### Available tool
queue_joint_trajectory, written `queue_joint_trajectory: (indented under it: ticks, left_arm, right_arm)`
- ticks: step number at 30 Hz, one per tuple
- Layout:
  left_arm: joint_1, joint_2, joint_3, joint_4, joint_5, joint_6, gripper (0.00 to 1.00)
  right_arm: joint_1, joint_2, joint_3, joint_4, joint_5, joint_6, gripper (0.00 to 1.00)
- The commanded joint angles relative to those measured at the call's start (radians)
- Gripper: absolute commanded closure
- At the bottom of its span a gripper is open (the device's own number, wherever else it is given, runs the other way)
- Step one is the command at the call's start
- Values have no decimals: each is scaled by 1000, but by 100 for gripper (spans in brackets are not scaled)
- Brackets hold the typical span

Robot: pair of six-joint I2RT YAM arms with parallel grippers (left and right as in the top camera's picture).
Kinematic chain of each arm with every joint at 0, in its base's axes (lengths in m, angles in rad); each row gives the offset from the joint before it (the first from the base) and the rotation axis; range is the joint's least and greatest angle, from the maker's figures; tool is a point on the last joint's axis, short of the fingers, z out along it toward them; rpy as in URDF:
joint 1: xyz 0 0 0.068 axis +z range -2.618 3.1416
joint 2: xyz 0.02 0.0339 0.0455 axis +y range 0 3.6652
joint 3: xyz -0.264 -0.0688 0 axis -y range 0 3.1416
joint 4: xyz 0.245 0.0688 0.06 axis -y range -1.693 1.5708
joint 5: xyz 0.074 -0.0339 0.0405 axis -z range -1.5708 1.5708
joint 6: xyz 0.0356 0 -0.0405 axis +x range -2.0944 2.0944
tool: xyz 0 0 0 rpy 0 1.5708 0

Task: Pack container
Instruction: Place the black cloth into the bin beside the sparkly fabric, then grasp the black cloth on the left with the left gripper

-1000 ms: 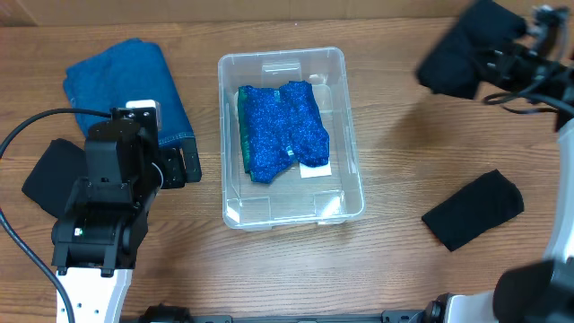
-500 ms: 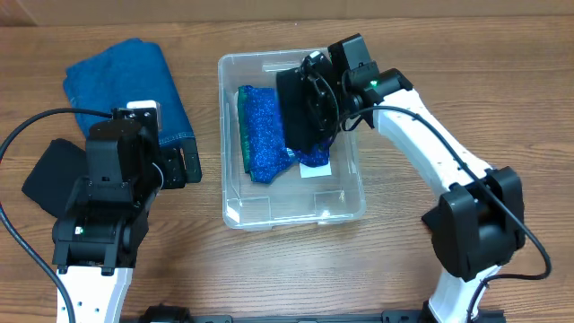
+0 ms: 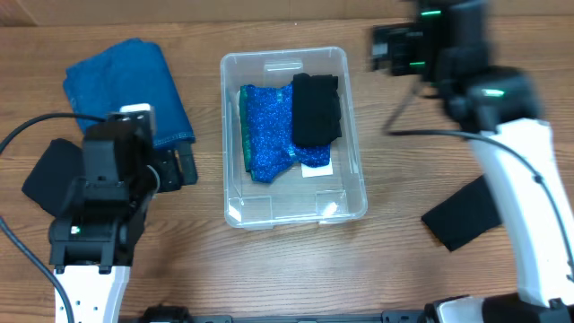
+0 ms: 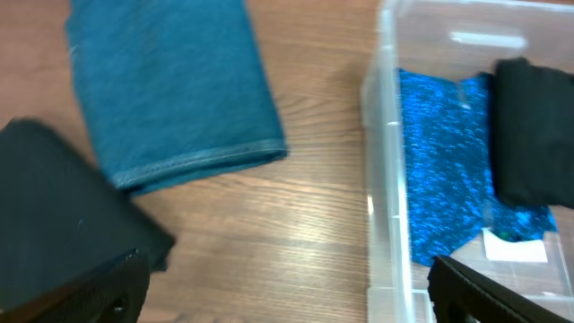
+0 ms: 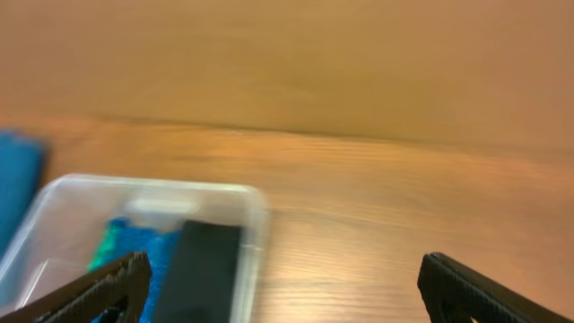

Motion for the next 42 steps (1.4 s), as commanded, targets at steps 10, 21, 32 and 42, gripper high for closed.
queue_joint_trajectory:
  ticks: [10, 21, 32, 42]
  left_arm:
    - [1082, 161, 5, -141, 297, -248, 0]
    - [1098, 746, -2, 106, 460, -39, 0]
    - [871, 863, -2, 206, 560, 36, 49]
    - [848, 456, 5, 143, 900, 19, 96]
  right_arm:
    - [-415, 27, -4, -229, -240, 109, 0]
    - [-415, 27, -4, -232, -239, 109, 0]
    - [-415, 27, -4, -252, -239, 109, 0]
    - [-415, 27, -4, -252, -239, 109, 0]
